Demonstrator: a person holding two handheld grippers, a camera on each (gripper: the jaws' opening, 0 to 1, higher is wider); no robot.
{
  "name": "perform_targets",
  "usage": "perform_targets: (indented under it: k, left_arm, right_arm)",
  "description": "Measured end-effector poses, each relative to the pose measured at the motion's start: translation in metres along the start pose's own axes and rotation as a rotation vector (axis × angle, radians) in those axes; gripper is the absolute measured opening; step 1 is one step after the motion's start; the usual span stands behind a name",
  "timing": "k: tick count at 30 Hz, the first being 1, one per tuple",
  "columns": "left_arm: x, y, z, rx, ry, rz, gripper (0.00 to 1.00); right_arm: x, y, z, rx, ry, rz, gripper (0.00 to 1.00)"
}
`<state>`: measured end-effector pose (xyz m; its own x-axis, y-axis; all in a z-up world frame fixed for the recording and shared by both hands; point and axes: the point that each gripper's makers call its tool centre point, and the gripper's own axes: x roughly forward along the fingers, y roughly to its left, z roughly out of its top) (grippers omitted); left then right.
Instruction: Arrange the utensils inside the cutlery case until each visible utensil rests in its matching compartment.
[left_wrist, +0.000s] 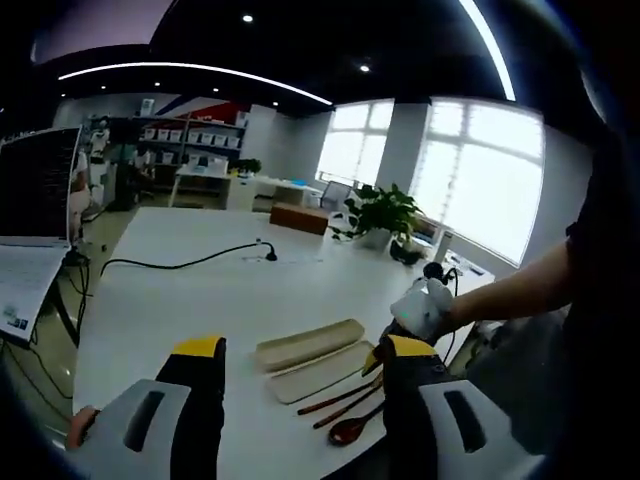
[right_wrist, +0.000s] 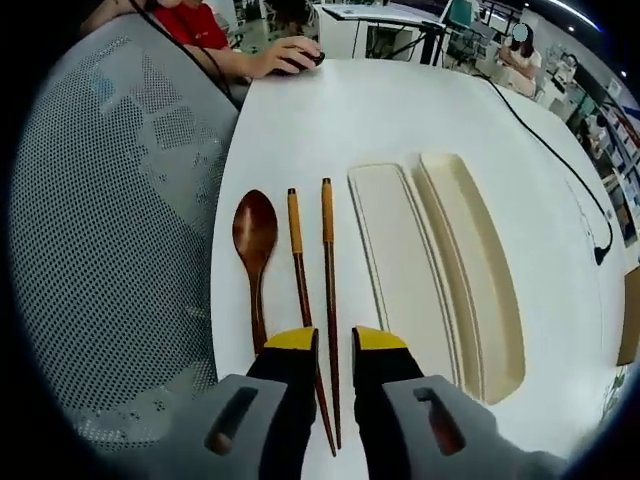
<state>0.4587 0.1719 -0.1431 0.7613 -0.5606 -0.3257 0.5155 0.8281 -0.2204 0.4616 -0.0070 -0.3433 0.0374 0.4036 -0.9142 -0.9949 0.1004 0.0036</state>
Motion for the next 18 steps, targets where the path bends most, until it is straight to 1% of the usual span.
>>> perform_targets:
  k: [6, 7, 11, 12, 14, 17, 18]
  left_arm:
    - [0.001, -0.001, -0.002, 0.007, 0.012, -0.006, 0.66]
    - [0.001, -0.001, -0.002, 0.010, 0.014, -0.005, 0.66]
    - [0.001, -0.001, -0.002, 0.010, 0.016, -0.004, 0.66]
    - [0.001, -0.001, -0.003, 0.010, 0.017, -0.005, 0.66]
    - [0.001, -0.003, -0.002, 0.005, 0.014, -0.014, 0.66]
    - [0.002, -0.004, -0.004, 0.011, 0.023, -0.016, 0.66]
    - [0.002, -0.004, -0.004, 0.012, 0.024, -0.016, 0.66]
  right_arm:
    - [0.003, -0.001, 0.001, -0.016, 0.019, 0.006, 0.09]
    - [0.004, -0.003, 0.001, -0.032, 0.032, -0.002, 0.09]
    - [0.006, 0.000, 0.005, -0.009, 0.009, 0.015, 0.09]
    - [0.007, 0.000, 0.005, -0.016, 0.015, 0.014, 0.10]
    - [0.008, 0.000, 0.002, -0.066, 0.049, 0.008, 0.10]
    - [0.011, 0.002, 0.002, -0.084, 0.064, 0.010, 0.09]
    - [0.012, -0.001, 0.000, -0.123, 0.083, -0.003, 0.09]
